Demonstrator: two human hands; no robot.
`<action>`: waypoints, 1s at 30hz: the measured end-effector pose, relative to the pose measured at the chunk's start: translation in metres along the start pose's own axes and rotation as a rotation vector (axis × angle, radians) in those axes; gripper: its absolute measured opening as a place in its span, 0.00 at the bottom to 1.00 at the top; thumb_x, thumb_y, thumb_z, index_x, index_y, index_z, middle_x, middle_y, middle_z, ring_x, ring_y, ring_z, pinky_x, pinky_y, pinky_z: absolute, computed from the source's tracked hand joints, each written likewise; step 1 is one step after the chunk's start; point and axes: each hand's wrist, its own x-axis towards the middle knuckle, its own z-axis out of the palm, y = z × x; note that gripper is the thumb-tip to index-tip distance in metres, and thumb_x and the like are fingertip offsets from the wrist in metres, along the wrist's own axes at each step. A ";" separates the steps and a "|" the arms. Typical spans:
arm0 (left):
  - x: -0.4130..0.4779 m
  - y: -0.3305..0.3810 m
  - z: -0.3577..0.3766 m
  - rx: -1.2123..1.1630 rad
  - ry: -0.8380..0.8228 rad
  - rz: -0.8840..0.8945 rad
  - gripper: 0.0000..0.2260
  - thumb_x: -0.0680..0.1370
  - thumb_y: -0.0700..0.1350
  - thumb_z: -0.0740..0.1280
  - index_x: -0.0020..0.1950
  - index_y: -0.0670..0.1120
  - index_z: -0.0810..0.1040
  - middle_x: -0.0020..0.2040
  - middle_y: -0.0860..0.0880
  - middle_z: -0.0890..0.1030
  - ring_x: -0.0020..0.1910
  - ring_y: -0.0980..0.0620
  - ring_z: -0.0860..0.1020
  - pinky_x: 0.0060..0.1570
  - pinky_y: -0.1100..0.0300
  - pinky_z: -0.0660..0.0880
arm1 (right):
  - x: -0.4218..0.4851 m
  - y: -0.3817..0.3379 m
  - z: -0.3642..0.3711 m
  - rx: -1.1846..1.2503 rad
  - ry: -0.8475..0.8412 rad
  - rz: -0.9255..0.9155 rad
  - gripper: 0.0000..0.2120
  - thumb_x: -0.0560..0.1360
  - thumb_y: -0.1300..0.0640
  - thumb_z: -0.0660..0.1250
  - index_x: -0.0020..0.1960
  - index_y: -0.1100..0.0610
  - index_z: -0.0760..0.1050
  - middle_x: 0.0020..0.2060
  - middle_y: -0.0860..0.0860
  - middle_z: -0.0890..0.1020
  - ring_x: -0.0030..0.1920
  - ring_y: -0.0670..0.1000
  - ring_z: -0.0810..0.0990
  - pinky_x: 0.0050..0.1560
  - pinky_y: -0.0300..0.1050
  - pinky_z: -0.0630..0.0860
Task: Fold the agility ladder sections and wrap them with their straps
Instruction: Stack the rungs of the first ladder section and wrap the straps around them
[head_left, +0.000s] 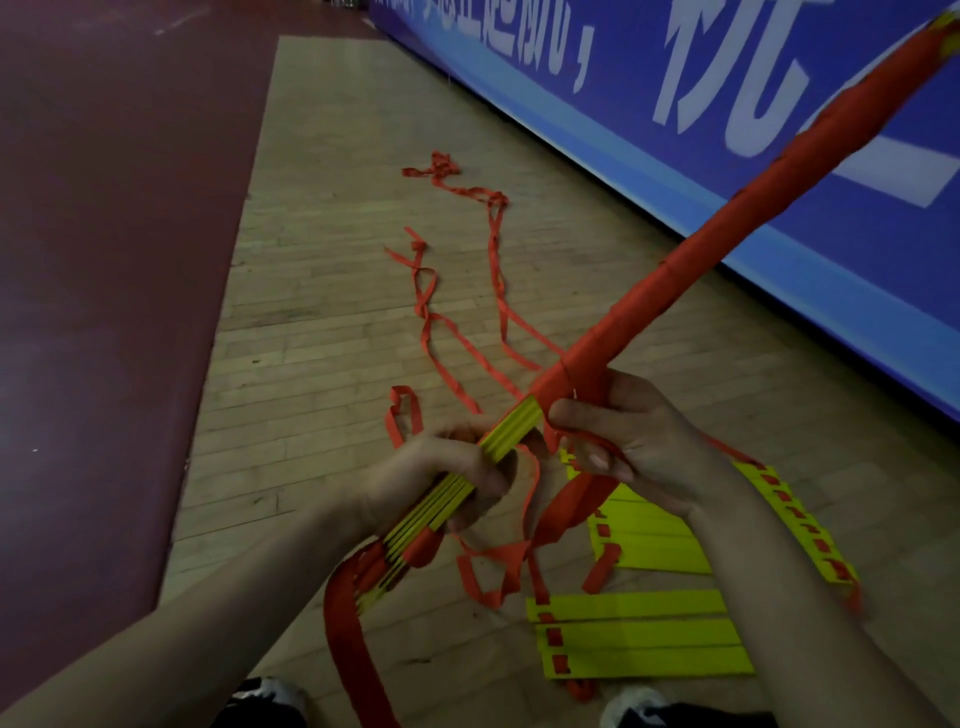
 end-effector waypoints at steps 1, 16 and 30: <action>0.001 0.000 -0.001 0.024 -0.002 -0.009 0.29 0.62 0.41 0.68 0.60 0.28 0.68 0.33 0.42 0.72 0.21 0.51 0.70 0.21 0.67 0.66 | 0.001 0.002 0.000 -0.019 0.031 0.008 0.09 0.64 0.57 0.69 0.41 0.61 0.76 0.18 0.50 0.68 0.15 0.43 0.62 0.19 0.37 0.54; 0.008 -0.032 -0.004 1.557 0.624 0.170 0.26 0.75 0.57 0.65 0.67 0.53 0.56 0.57 0.47 0.78 0.47 0.42 0.80 0.40 0.48 0.77 | 0.021 0.018 -0.004 -0.029 0.402 0.073 0.09 0.70 0.55 0.73 0.37 0.58 0.76 0.19 0.48 0.71 0.16 0.43 0.63 0.22 0.36 0.61; 0.004 -0.010 -0.007 1.147 0.678 0.220 0.19 0.70 0.41 0.73 0.57 0.45 0.70 0.35 0.51 0.76 0.28 0.57 0.73 0.28 0.65 0.69 | 0.007 0.012 -0.015 -0.109 0.034 0.220 0.14 0.74 0.60 0.68 0.55 0.69 0.76 0.29 0.53 0.79 0.22 0.45 0.73 0.24 0.35 0.70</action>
